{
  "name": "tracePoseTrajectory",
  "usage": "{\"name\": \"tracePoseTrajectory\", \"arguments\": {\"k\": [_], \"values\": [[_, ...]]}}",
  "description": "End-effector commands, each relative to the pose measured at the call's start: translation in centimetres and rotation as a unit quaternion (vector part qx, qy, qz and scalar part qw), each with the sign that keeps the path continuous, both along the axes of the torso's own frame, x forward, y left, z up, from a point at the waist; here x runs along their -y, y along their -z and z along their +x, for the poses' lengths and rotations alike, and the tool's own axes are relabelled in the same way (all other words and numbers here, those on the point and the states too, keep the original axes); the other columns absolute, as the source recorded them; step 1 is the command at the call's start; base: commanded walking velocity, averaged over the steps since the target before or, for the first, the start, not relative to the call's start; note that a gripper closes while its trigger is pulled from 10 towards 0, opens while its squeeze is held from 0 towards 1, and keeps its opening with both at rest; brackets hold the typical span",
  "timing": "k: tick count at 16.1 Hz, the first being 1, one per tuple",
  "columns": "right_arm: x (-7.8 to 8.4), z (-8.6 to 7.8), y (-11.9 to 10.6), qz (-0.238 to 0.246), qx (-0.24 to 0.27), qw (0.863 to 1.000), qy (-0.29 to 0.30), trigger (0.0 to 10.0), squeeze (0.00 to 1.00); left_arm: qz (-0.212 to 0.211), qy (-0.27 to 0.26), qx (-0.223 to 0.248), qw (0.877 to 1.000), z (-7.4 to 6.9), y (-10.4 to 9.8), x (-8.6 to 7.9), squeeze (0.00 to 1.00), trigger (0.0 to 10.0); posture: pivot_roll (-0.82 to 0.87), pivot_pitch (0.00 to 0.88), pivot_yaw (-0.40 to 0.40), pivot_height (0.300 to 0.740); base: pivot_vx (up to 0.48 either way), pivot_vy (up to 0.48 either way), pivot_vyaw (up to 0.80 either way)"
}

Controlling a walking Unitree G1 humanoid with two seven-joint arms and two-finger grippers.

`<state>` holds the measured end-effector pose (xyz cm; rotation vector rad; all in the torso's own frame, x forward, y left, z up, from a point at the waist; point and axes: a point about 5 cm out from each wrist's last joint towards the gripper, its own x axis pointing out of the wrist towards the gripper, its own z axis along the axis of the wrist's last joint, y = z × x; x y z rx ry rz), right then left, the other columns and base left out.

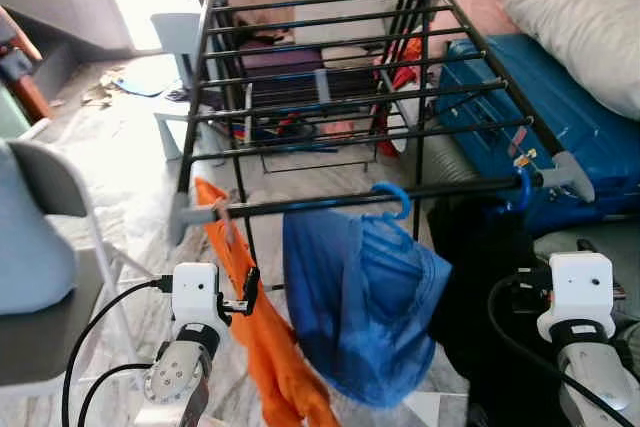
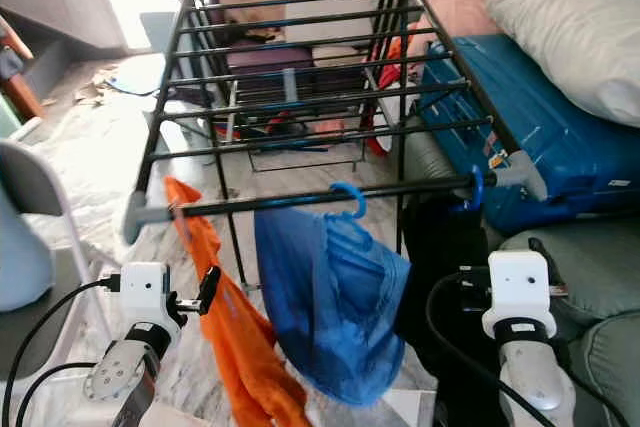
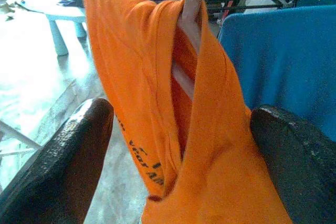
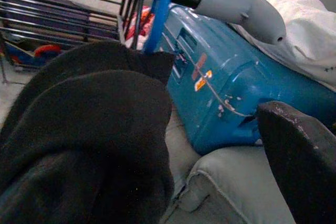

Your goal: Hang hanger

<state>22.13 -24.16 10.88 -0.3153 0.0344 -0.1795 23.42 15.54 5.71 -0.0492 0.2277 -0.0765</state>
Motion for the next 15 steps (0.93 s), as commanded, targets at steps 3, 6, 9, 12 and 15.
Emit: {"name": "tracePoseTrajectory", "arguments": {"k": [3,6,9,12,15], "values": [[-0.02,-0.32,0.96,0.015,-0.017,1.0,-0.001,10.0,1.0,0.007,-0.006,-0.004,1.0,-0.04,0.19,-0.36,0.0,10.0,-0.15,0.0,0.075,0.74,-0.281,0.0,0.0],[0.07,-0.58,1.27,0.017,-0.023,1.0,0.002,10.0,1.0,0.008,-0.005,-0.005,1.0,-0.07,0.23,-0.37,0.0,10.0,-0.15,0.0,0.077,0.74,-0.279,0.0,0.0],[0.11,-0.64,1.3,0.017,-0.023,1.0,0.003,10.0,1.0,0.008,-0.003,-0.008,1.0,-0.12,0.3,-0.37,0.0,10.0,-0.15,0.0,0.077,0.74,-0.275,0.0,0.0],[0.2,-0.62,1.14,0.003,-0.021,1.0,0.002,10.0,0.87,0.008,-0.002,-0.008,1.0,-0.13,0.34,-0.35,0.0,10.0,-0.15,0.0,0.078,0.74,-0.266,0.0,0.0],[-0.46,-0.59,0.95,-0.031,-0.034,0.999,-0.025,10.0,0.0,0.008,-0.005,-0.009,1.0,-0.08,0.35,-0.42,0.0,10.0,-0.16,0.0,0.083,0.74,0.0,0.0,0.0]]}}
